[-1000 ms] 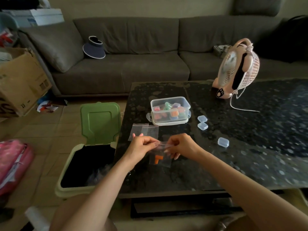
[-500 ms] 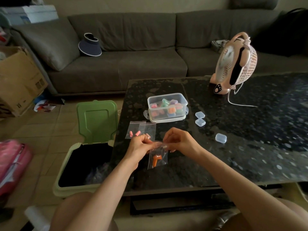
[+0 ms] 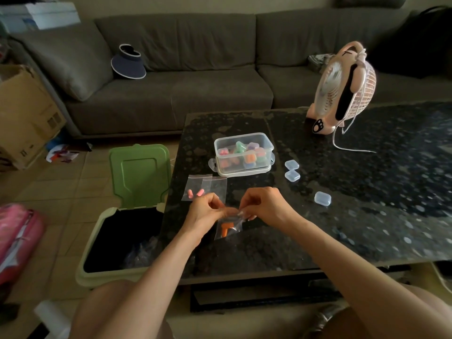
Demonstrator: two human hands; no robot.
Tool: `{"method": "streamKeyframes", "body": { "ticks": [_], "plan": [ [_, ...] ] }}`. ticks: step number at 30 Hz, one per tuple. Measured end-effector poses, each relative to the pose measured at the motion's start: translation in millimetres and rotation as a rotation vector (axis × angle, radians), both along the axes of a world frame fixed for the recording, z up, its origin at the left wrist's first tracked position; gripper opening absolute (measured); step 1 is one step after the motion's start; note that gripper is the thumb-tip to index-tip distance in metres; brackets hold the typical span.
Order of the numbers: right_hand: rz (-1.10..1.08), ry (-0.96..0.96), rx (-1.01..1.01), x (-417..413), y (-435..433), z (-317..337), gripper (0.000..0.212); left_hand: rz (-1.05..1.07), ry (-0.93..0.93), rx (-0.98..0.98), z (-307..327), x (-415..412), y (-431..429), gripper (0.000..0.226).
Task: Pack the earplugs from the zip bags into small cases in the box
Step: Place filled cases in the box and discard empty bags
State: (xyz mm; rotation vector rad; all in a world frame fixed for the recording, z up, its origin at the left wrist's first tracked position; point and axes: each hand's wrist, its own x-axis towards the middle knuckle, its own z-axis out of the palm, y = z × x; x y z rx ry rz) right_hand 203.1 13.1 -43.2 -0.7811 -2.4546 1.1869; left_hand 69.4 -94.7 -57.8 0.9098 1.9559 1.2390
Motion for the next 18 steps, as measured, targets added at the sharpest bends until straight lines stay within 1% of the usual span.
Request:
{"method": "streamKeyframes", "body": {
  "ticks": [2,4,10,12,15,18],
  "plan": [
    [-0.023,-0.020,0.030,0,2,0,0.019,-0.094,-0.002,0.037,5,3,-2,0.022],
    [-0.044,-0.016,0.042,1,5,0,0.019,-0.144,-0.037,0.087,7,4,-3,0.020],
    [-0.007,-0.033,0.067,0,5,-2,0.016,-0.104,0.057,0.068,11,6,-4,0.018],
    [0.013,-0.036,0.027,0,4,0,0.017,-0.079,0.035,0.073,7,1,-3,0.019],
    [0.051,-0.014,-0.133,1,5,3,0.019,-0.063,0.072,0.097,2,-5,-3,0.017],
    [0.111,0.013,-0.230,2,4,6,0.013,-0.059,0.111,0.117,0,-5,-3,0.013]
  ]
}}
